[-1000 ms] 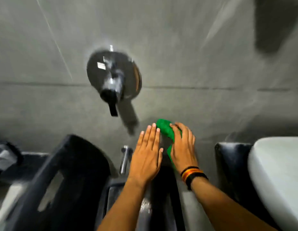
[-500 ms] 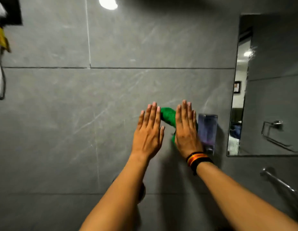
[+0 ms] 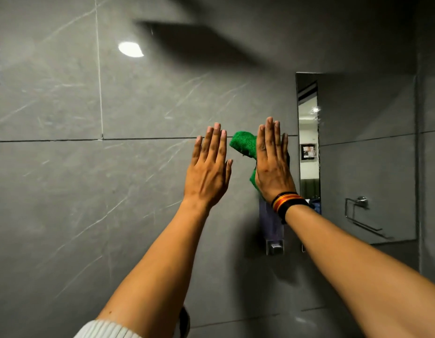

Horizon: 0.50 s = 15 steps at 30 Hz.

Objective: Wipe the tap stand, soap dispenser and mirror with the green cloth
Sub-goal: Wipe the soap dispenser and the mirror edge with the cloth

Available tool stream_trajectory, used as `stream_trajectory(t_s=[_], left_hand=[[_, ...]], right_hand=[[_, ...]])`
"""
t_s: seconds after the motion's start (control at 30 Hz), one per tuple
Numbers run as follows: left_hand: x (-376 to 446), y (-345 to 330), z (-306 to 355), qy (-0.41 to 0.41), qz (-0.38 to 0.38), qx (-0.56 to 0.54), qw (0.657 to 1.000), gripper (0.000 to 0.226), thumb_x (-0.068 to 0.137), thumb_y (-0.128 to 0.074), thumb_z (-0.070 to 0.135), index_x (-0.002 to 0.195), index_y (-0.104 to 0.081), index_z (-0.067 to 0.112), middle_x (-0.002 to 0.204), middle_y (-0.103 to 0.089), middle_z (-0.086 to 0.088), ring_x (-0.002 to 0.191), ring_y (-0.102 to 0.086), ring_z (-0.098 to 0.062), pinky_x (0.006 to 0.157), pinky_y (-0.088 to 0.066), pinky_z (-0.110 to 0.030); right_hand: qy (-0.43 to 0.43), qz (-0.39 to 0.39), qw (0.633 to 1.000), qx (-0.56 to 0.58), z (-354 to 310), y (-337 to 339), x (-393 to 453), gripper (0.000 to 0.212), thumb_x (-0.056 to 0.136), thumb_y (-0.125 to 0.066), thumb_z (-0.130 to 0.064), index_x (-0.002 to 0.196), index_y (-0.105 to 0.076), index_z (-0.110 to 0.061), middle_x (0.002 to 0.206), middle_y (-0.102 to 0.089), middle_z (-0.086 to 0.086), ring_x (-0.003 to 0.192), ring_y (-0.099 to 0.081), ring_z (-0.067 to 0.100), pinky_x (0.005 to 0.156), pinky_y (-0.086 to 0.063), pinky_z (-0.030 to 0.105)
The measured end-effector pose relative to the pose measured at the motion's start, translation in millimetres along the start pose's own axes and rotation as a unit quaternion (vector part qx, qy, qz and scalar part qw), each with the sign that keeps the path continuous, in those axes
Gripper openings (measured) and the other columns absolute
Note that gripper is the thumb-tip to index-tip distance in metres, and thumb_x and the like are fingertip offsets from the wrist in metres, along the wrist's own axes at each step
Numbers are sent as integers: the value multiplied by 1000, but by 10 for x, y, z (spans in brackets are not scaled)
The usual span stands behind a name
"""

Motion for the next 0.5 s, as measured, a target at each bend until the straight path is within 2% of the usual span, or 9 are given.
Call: stream_trajectory(t_s=[0.27,0.37,0.5], left_hand=[[357,-471,326,-20,3,-4,1000,67,110,-22,38,165,-6,4,175,-3,-16,162,0,-29,133,-5,-47],[526,-706,542,-34,2,-16,999,66,110,-23,38,165,-7,4,175,-3,-16,162,0,-29,133,-6,-47],[799,-961,867,-68,8,-27,997,66,110,-26,37,165,-9,5,174,-6,-16,162,-2,-29,133,-5,-46]], right_hand=[[-28,25,999,-13,626,-214,187,93,79,-44,13,159,-3,-9,167,-2,21,155,0,41,126,-9,57],[-84,36,996,3,1042,-270,184,92,79,-41,14,159,-4,-10,168,0,21,155,2,39,127,-7,55],[-177,51,983,24,1655,-325,-24,84,81,-34,5,159,-8,-10,168,-1,17,156,0,36,127,-3,51]])
Point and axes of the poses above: each hand's wrist, its own x-axis towards the middle knuckle, its own y-axis out of the back of the hand, z = x × y, the point moved 5 cm from there along x, towards the middle knuckle
